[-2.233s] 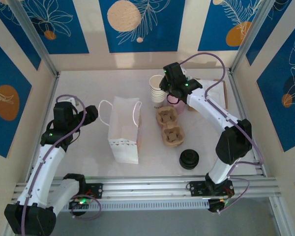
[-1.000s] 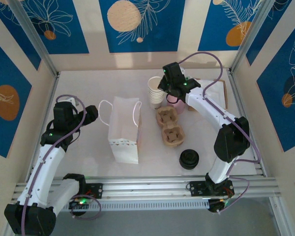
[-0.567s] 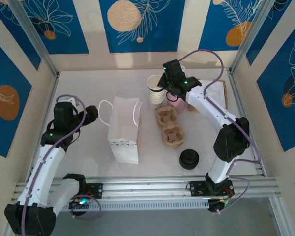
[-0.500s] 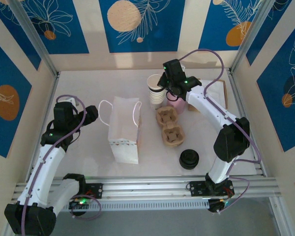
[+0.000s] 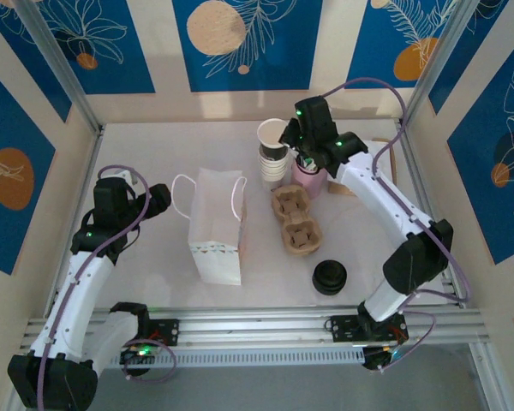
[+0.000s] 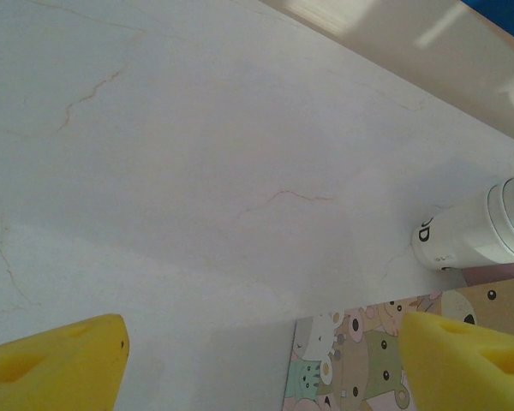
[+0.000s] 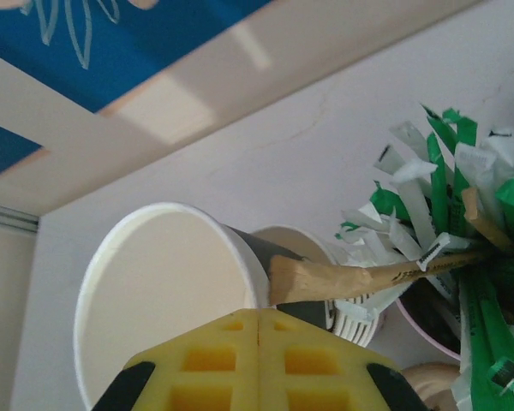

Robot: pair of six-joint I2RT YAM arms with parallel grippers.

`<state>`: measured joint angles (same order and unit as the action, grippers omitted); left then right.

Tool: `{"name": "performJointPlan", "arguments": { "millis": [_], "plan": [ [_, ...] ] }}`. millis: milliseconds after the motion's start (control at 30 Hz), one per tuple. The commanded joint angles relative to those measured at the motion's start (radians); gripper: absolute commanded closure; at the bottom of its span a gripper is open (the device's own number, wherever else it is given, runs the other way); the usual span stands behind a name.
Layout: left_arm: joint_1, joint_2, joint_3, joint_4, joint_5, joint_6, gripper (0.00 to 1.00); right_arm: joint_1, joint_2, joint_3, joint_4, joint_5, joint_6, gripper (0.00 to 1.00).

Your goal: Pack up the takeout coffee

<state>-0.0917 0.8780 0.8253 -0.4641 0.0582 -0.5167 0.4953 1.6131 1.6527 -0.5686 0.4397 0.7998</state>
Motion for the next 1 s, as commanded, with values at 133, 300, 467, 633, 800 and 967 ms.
{"name": "performJointPlan", "arguments": {
  "millis": [133,300,467,633,800,967],
  "plan": [
    [0.014,-0.013,-0.011,0.013,-0.020,0.002,0.18,0.011,-0.086,0.035,0.029,-0.073,-0.045,1.00],
    [0.014,-0.011,-0.012,0.012,-0.024,0.004,0.18,0.026,-0.131,0.036,0.032,-0.113,-0.069,1.00],
    [0.014,-0.012,-0.011,0.013,-0.027,0.004,0.18,0.053,-0.186,0.019,0.032,-0.121,-0.080,1.00],
    [0.014,-0.011,-0.011,0.012,-0.029,0.004,0.18,0.064,-0.243,-0.001,0.040,-0.124,-0.079,1.00],
    [0.014,-0.015,-0.011,0.011,-0.035,0.005,0.18,0.103,-0.316,-0.033,0.011,-0.112,-0.086,1.00],
    [0.014,-0.015,-0.009,0.008,-0.044,0.004,0.18,0.179,-0.417,-0.111,-0.046,-0.051,-0.094,1.00]
  ]
}}
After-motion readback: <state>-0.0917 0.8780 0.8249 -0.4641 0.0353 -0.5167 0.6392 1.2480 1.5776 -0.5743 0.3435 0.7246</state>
